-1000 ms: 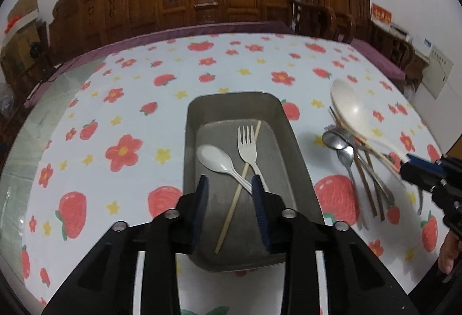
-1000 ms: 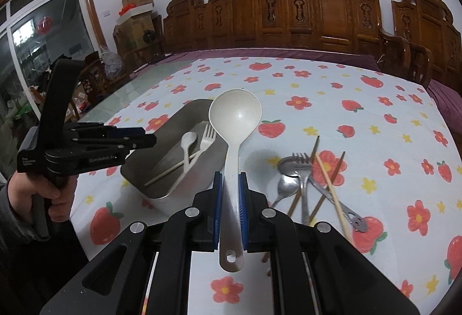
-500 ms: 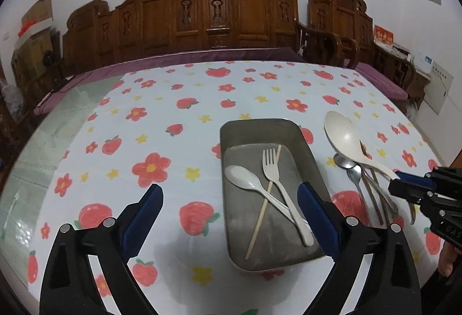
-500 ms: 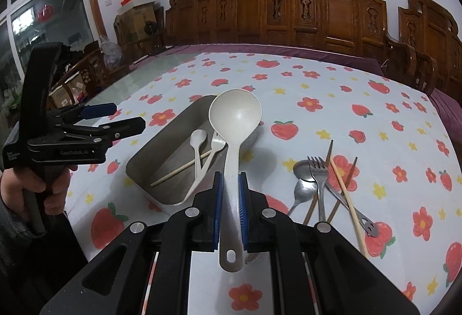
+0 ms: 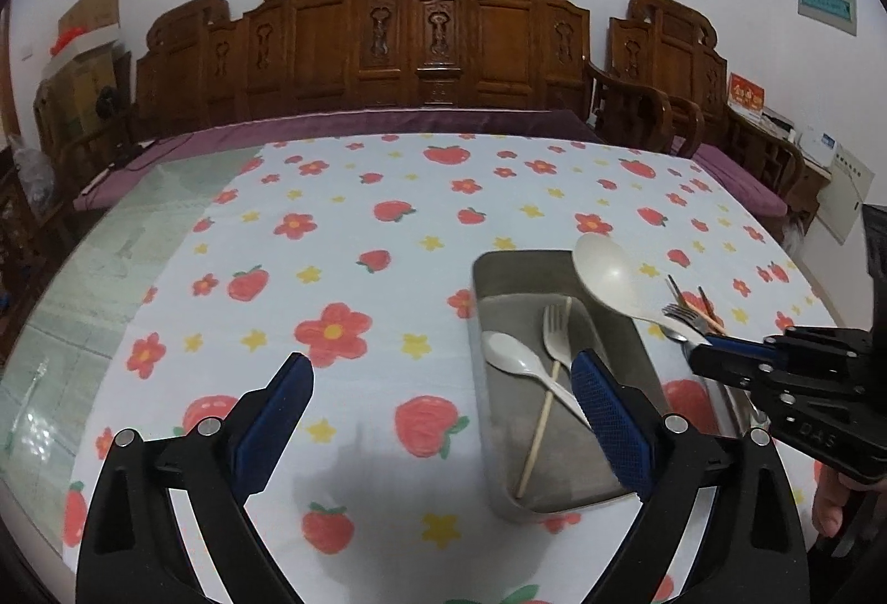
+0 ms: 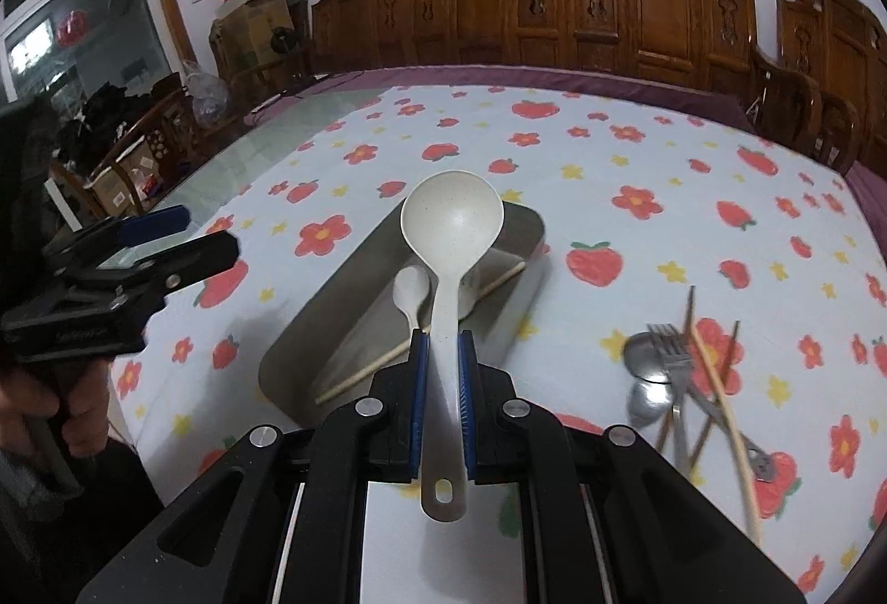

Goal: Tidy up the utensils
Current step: 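Carry the large white spoon over the grey tray with the right gripper, then lower the large white spoon into the tray and open the right gripper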

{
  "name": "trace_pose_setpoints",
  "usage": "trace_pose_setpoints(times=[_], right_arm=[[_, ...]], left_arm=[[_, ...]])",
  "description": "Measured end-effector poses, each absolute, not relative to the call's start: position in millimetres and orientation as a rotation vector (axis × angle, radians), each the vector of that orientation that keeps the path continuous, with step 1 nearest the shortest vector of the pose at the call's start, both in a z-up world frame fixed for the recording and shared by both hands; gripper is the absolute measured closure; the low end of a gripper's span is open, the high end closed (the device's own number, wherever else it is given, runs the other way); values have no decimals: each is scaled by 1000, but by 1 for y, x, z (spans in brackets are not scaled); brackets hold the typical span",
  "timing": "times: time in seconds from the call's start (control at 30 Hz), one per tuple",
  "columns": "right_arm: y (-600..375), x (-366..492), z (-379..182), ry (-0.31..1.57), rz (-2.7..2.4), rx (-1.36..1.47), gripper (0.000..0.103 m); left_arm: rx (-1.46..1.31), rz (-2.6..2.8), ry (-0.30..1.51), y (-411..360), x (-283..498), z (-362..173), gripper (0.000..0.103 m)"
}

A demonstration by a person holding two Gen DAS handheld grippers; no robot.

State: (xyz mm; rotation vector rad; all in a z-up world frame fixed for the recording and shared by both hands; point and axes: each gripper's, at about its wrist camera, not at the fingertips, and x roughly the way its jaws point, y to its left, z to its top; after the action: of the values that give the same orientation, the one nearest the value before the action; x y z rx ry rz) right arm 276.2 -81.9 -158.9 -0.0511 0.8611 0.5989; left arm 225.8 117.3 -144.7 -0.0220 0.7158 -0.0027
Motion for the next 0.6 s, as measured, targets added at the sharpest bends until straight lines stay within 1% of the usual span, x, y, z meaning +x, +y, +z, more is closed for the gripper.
trace_pose_setpoints(times=[0.37, 0.6], right_arm=[[-46, 310, -192, 967, 532, -35, 91], [-33, 318, -200, 999, 547, 6, 91]], left_arm=[[-18, 26, 687, 133, 222, -139, 13], [-34, 32, 692, 137, 223, -140, 13]])
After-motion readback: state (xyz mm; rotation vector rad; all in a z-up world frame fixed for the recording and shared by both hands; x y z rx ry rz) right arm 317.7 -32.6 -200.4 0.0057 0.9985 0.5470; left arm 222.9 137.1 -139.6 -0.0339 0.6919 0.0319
